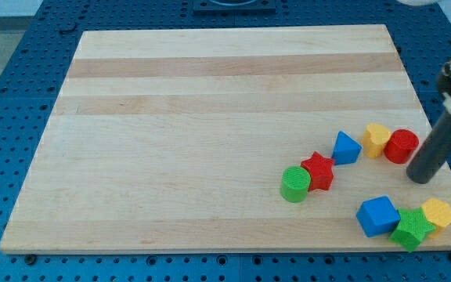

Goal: Slide the red circle along with the yellow heart slightly left and up

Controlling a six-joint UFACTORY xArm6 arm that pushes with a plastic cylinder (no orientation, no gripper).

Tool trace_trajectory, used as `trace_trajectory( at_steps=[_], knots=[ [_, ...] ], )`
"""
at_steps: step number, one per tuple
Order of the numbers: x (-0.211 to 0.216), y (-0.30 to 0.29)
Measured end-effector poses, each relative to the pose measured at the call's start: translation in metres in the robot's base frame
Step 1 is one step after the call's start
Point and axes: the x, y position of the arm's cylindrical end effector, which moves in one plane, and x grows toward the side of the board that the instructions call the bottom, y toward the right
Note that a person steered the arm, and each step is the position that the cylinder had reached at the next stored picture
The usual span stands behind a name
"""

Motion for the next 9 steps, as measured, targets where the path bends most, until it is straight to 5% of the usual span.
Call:
trace_trajectory(
  at_steps=[3, 5, 7, 9],
  knots=[
    [-0.022, 0.057],
    [-0.054, 0.016],
    [-0.046, 0.052],
    [-0.03, 0.012]
  ],
)
